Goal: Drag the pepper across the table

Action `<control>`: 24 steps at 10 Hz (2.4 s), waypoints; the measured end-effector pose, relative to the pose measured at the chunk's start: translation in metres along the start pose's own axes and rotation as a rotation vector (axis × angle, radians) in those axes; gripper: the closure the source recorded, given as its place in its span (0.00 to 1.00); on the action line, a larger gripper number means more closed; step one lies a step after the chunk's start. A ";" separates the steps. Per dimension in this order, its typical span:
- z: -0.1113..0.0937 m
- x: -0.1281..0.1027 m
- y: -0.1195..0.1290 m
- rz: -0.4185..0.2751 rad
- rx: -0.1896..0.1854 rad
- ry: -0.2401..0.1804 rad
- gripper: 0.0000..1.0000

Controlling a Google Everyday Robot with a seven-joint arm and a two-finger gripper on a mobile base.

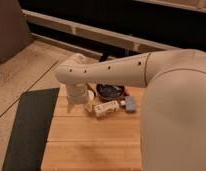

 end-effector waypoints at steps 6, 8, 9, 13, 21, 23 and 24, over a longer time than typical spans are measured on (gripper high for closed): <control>0.000 0.000 0.000 0.000 0.000 0.000 0.35; 0.000 0.000 0.000 0.000 0.000 0.000 0.35; 0.000 0.000 0.000 0.000 0.000 0.000 0.35; 0.000 0.000 0.000 0.000 0.000 -0.001 0.35; 0.000 0.000 0.000 -0.001 0.000 -0.001 0.35; 0.003 -0.025 -0.007 -0.048 0.032 -0.027 0.35; 0.002 -0.050 -0.017 -0.069 0.056 -0.061 0.35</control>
